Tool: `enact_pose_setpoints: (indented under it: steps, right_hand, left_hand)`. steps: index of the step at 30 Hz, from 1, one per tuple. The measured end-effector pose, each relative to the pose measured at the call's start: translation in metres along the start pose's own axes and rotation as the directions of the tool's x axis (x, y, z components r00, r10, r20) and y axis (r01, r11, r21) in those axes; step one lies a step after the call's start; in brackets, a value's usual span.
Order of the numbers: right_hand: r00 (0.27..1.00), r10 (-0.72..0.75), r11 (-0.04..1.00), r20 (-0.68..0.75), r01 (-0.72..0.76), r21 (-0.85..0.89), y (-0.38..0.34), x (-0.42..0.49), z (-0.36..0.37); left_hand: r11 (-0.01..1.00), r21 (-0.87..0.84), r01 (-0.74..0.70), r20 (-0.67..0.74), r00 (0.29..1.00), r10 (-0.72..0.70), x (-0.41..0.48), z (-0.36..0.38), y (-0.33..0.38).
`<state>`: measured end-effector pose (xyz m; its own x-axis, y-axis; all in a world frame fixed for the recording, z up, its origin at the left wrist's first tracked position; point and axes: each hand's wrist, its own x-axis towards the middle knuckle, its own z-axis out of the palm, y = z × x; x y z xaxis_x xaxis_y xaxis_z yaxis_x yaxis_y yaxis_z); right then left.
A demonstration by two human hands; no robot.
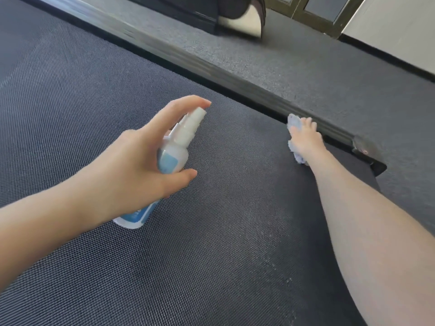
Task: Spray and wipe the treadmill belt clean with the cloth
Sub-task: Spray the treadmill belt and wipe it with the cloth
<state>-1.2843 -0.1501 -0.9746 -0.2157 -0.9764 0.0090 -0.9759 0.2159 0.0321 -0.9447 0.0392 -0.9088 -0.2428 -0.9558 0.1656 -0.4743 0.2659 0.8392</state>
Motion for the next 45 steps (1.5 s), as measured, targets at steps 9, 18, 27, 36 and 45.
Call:
enact_pose_setpoints:
  steps: [9, 18, 27, 36, 45]
  right_hand:
    - [0.87, -0.493, 0.869, 0.0, 0.492, 0.046, -0.119, -0.066, -0.028]
    - [0.515, -0.856, 0.481, -0.035, 0.82, 0.309, -0.081, -0.252, -0.021]
    - [0.249, -0.967, 0.24, -0.055, 0.962, 0.127, -0.045, -0.306, -0.009]
    - [0.693, -0.721, 0.678, -0.003, 0.707, 0.2, -0.043, -0.118, -0.015]
    - [0.947, -0.321, 0.921, -0.002, 0.313, 0.231, -0.029, -0.039, -0.019]
  left_hand:
    - [1.0, -0.007, 0.024, -0.06, 0.998, -0.024, -0.005, -0.014, -0.001]
    - [0.998, 0.048, 0.032, -0.094, 0.995, -0.028, -0.022, -0.026, 0.012]
    - [0.994, 0.107, 0.029, -0.066, 0.998, -0.022, -0.027, -0.015, 0.021]
    - [0.99, 0.123, 0.071, -0.082, 0.995, -0.061, -0.026, -0.01, 0.018]
    - [0.986, 0.131, 0.099, -0.154, 0.985, -0.079, -0.032, -0.012, 0.01]
